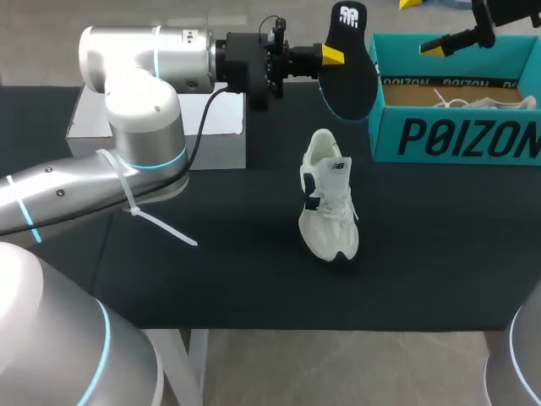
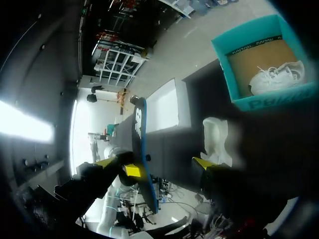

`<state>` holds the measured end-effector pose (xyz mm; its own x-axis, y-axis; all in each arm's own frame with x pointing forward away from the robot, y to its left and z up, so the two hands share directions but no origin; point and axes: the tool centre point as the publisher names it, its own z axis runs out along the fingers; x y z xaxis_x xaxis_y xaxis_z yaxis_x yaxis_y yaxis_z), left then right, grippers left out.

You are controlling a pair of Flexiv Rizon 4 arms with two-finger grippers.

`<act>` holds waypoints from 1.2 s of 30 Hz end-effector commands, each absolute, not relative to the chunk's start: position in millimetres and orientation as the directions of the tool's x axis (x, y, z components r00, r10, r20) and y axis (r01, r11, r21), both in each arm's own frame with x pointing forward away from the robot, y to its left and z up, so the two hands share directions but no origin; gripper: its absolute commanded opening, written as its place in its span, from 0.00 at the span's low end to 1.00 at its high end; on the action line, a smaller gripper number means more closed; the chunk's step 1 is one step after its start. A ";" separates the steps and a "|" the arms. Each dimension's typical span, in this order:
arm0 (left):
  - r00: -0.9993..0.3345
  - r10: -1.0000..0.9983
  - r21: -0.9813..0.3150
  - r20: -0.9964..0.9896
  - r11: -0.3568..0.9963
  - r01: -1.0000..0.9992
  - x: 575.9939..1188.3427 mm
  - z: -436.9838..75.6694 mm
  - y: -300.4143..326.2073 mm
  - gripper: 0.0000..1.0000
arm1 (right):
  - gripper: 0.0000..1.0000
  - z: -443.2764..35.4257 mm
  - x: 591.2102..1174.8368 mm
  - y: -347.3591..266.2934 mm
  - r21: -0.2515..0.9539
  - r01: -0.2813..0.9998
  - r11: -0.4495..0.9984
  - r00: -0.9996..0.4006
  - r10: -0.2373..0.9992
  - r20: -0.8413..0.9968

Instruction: Take the shoe out of the shoebox, open the shoe tongue, remove and reinsert the insole, then place the shoe into the shoebox

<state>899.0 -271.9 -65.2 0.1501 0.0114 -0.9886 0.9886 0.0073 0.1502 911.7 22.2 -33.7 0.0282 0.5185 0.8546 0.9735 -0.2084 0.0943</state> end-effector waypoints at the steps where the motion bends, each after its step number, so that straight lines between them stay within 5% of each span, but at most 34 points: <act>1: -0.570 0.157 -0.571 -0.806 0.044 0.820 904.8 -56.1 -278.2 0.00 | 1.00 -38.3 900.2 21.6 0.105 0.964 -0.245 0.036 0.513 0.858; 3: -0.812 0.167 -0.827 -0.559 -0.046 0.560 905.0 -53.6 -277.3 0.00 | 1.00 -41.0 898.3 23.4 0.096 0.965 -0.242 0.042 0.509 0.860; 11: -0.812 0.167 -0.827 -0.559 -0.046 0.560 905.0 -53.6 -277.3 0.00 | 1.00 -47.3 896.3 26.4 0.085 0.963 -0.255 0.055 0.495 0.867; 17: -0.812 0.167 -0.827 -0.559 -0.046 0.560 905.0 -53.6 -277.3 0.00 | 1.00 -40.8 892.8 26.7 0.269 0.952 -0.146 -0.099 0.685 0.722; 20: -0.977 0.196 -0.996 -0.085 -0.032 0.080 911.1 -55.9 -272.3 0.00 | 1.00 -37.3 889.1 22.0 0.295 0.949 -0.110 -0.118 0.743 0.658; 26: -0.767 0.290 -0.752 0.573 -0.187 -0.632 918.2 -42.8 -265.0 0.00 | 1.00 -29.8 882.8 14.7 0.318 0.943 -0.102 -0.124 0.776 0.618; 36: -0.554 0.365 -0.459 0.748 -0.319 -0.829 925.6 -38.3 -265.2 0.00 | 1.00 -28.5 878.8 13.2 0.333 0.940 -0.078 -0.137 0.805 0.577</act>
<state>919.2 -263.1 -34.9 -0.8637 0.1086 -0.4922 0.4797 -0.1228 -0.8688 879.7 12.0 -28.1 -0.1451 0.7968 0.5866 0.9394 -0.0751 0.3344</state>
